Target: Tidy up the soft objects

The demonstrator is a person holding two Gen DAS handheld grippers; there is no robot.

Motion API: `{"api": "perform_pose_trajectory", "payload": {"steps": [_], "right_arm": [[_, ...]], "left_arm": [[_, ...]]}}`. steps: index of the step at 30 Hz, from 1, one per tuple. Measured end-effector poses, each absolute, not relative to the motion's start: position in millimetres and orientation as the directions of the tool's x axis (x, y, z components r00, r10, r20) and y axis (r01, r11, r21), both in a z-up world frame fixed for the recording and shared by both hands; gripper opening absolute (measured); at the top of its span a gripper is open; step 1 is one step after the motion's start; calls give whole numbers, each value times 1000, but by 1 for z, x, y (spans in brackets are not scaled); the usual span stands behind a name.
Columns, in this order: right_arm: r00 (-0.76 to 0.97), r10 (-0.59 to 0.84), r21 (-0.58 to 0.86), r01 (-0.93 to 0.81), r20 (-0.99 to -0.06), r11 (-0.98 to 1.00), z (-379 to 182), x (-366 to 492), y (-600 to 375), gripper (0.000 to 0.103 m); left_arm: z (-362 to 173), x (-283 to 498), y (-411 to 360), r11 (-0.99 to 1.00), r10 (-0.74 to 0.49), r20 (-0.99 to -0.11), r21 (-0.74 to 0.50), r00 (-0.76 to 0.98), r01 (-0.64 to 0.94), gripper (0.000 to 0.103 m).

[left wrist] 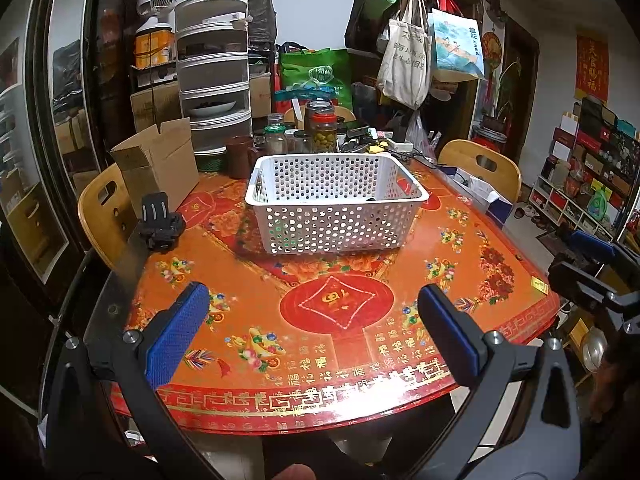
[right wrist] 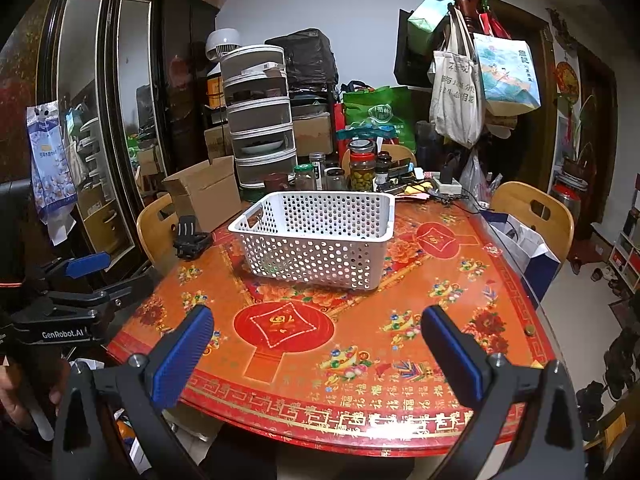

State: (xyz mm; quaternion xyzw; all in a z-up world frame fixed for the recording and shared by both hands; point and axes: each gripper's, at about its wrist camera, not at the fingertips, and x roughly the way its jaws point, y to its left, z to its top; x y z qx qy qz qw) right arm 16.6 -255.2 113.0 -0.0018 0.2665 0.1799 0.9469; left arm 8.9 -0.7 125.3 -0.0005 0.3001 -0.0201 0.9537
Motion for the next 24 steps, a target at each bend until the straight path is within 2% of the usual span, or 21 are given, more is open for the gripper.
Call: {"api": "perform_pose_trajectory", "payload": {"steps": [24], "right_arm": [[791,340,94,-342,-508,935,112,16,-255,103]], "left_arm": [[120,10,-3,999,-44,-578,-14,815,44,103]]}}
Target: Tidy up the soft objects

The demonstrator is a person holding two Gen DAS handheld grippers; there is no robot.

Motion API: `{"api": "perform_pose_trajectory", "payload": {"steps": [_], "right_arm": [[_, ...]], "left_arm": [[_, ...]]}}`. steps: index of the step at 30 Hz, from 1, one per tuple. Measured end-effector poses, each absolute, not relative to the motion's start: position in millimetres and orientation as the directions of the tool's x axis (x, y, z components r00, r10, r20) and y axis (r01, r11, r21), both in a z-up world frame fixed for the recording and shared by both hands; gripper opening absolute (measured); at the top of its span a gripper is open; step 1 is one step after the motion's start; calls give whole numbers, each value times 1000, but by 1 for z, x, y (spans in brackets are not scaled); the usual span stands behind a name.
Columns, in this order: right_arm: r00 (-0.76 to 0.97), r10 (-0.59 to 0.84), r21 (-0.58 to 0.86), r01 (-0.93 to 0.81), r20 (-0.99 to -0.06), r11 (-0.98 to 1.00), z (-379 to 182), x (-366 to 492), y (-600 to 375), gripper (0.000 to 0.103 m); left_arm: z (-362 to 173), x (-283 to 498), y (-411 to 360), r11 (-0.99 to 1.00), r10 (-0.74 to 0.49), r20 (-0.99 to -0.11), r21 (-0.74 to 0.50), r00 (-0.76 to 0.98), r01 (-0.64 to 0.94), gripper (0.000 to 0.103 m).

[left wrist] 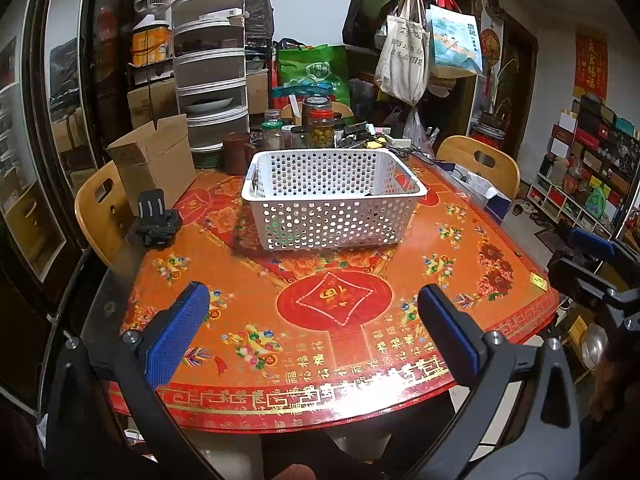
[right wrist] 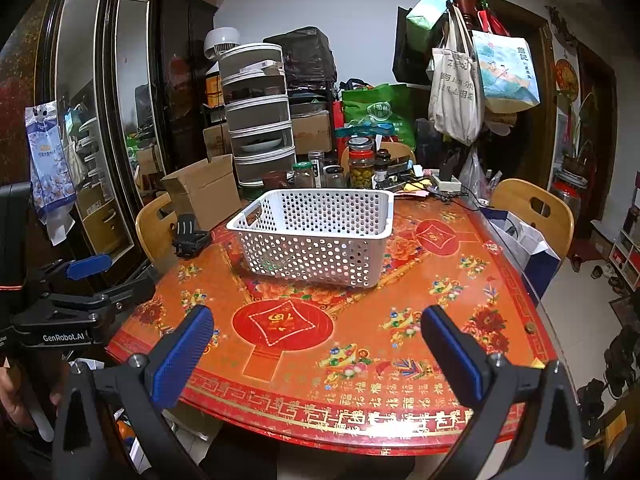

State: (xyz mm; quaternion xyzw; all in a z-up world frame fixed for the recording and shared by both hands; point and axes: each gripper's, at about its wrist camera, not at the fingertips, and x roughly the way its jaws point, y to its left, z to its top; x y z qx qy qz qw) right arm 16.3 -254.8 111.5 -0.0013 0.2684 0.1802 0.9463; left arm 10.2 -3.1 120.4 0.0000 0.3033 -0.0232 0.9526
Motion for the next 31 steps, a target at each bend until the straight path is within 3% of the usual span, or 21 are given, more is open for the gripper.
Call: {"api": "perform_pose_trajectory", "payload": {"steps": [31], "right_arm": [[787,341,97,-342,-514,935,105,16,-255,103]], "left_arm": [[106,8,-8,998,-54,-572,-16,818,55,103]]}}
